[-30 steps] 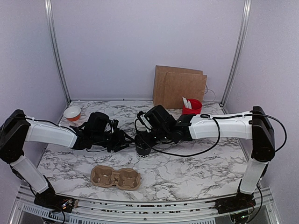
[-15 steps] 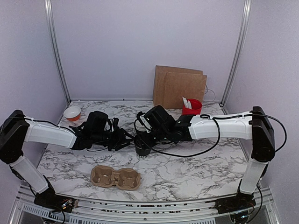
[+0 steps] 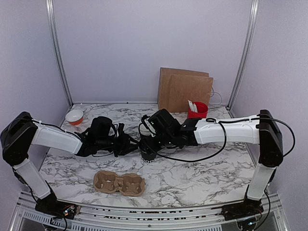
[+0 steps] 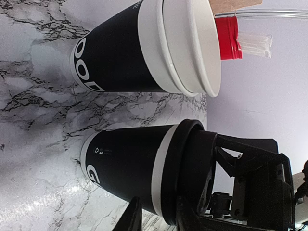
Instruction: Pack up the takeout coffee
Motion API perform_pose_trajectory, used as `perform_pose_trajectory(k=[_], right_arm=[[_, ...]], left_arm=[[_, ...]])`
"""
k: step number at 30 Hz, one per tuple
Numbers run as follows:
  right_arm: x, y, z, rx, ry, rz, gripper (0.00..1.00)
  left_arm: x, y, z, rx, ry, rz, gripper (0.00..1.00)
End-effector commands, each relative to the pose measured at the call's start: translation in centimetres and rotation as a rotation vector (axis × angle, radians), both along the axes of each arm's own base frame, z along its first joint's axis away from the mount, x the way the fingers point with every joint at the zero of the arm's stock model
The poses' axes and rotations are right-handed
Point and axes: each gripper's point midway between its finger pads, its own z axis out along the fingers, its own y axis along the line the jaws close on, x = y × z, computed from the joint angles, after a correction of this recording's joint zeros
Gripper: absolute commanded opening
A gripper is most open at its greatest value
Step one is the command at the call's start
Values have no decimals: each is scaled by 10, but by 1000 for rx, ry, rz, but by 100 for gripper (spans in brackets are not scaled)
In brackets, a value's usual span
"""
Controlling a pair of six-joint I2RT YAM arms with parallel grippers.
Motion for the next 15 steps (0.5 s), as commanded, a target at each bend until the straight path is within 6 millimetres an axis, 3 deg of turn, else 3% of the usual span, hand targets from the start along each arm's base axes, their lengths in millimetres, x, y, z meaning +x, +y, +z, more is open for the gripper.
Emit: perform_pose_trajectory(k=[1, 8, 15], right_arm=[[-19, 1, -30, -33, 84, 23, 73], [-29, -11, -49, -44, 121, 2, 73], [-42, -28, -71, -57, 160, -29, 72]], left_arm=[[-18, 7, -43, 93, 93, -25, 22], [-39, 28, -96, 341, 129, -72, 13], [-52, 33, -123, 443, 153, -103, 10]])
